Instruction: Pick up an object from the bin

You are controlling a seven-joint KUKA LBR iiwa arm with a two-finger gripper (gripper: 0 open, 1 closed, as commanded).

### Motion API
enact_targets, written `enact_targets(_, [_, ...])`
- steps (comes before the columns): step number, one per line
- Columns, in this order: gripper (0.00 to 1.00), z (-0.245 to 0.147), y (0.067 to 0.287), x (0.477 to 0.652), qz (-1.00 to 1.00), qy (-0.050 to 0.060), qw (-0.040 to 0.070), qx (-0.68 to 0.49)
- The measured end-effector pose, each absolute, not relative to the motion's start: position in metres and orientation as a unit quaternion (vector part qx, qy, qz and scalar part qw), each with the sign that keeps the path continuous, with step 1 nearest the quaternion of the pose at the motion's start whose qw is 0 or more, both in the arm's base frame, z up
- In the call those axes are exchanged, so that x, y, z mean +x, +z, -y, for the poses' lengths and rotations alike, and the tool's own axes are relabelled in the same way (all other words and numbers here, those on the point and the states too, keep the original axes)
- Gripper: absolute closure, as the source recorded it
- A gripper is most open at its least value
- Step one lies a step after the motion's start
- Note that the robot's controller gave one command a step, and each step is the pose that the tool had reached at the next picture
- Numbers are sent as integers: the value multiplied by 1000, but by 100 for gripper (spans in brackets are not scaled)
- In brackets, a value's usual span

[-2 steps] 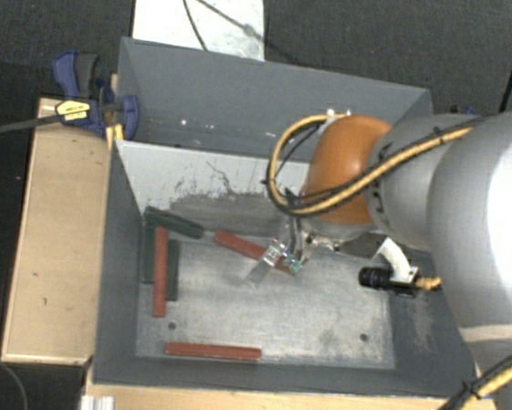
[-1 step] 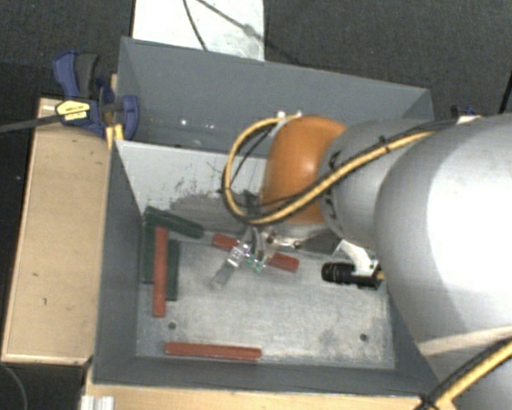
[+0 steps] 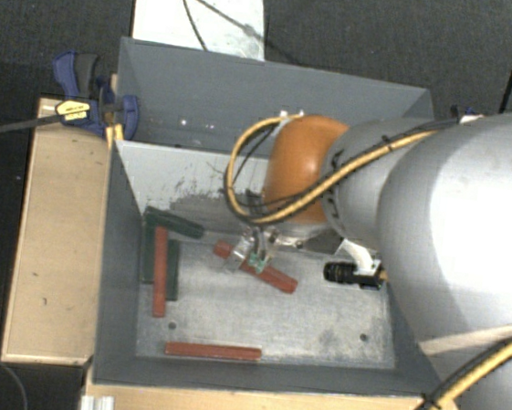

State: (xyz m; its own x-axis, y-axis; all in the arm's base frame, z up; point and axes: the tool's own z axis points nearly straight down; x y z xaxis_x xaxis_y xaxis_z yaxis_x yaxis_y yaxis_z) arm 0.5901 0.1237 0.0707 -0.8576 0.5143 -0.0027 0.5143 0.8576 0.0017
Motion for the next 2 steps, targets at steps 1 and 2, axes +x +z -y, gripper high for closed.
enact_targets(1, [100,-75,194,539,-961,1,4,278])
enact_targets(2, [100,-74,292,552,-974,2,6,225])
